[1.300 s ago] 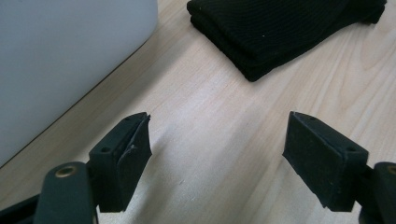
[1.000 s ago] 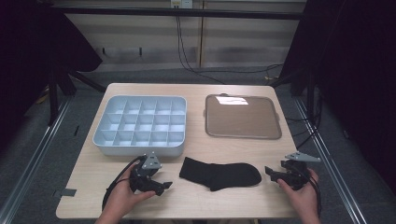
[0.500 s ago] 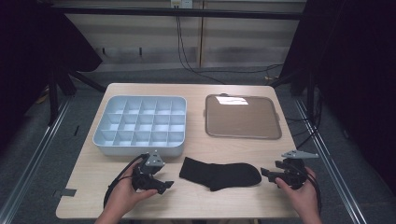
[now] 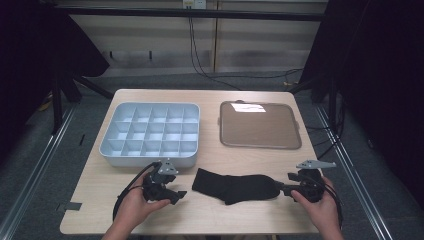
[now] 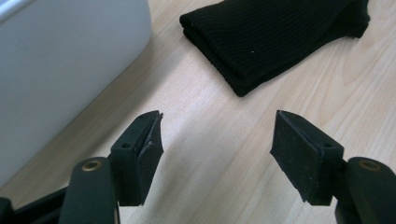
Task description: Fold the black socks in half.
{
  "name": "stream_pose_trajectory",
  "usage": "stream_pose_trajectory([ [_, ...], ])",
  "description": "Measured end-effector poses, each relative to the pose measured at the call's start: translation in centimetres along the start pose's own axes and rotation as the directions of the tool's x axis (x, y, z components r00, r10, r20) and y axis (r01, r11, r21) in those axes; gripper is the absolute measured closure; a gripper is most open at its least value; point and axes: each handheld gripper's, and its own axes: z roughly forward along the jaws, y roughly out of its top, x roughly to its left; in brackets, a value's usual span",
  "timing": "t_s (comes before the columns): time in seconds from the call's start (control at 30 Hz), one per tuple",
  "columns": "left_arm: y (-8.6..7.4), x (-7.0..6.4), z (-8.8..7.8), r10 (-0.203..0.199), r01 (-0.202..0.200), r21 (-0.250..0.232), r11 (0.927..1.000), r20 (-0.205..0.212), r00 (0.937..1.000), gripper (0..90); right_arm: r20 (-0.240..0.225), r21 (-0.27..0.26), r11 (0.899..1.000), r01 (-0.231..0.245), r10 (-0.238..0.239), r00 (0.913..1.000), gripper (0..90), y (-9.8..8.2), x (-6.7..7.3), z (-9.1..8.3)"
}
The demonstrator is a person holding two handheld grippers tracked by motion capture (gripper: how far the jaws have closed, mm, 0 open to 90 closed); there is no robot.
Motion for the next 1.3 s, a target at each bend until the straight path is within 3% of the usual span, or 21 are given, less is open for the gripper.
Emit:
stream_pose_trajectory([
  [0.13, 0.4, -0.2, 0.2, -0.001, 0.001, 0.012, 0.9999, 0.004, 1.0000, 37.7, -0.012, 0.016, 1.000, -0.015, 0.015, 0.9998, 37.1, 0.0, 0.1, 0.0],
  [0.43, 1.9, -0.6, 0.3, 0.027, -0.026, 0.032, 0.9991, -0.020, 0.9994, 58.6, -0.031, 0.031, 0.999, -0.007, 0.008, 0.9995, 40.3, 0.1, 0.6, 0.5],
  [0.63, 3.0, -0.8, 1.0, 0.031, -0.032, 0.057, 0.9979, 0.014, 0.9994, 69.7, -0.026, 0.060, 0.998, -0.009, 0.011, 0.9996, 40.9, 0.1, 0.9, 1.2],
  [0.8, 4.0, -1.1, 1.2, 0.041, -0.042, 0.048, 0.9980, 0.015, 0.9990, 74.6, -0.020, 0.071, 0.997, -0.013, 0.015, 0.9997, 41.3, 0.1, 0.7, 1.4],
  [0.93, 5.0, -1.2, 2.0, 0.054, -0.055, 0.064, 0.9964, 0.015, 0.9984, 85.0, -0.028, 0.099, 0.995, -0.018, 0.021, 0.9994, 41.8, -0.2, 0.6, 1.9],
  [1.27, 5.0, -1.3, 3.8, 0.060, -0.063, 0.107, 0.9922, 0.027, 0.9978, 89.6, -0.030, 0.123, 0.992, -0.022, 0.026, 0.9992, 46.7, -0.2, 0.7, 2.3],
  [1.3, 5.0, -1.3, 3.9, 0.068, -0.071, 0.111, 0.9913, 0.031, 0.9972, 89.6, -0.033, 0.132, 0.990, -0.044, 0.049, 0.9982, 48.9, -0.1, 0.7, 2.3],
])
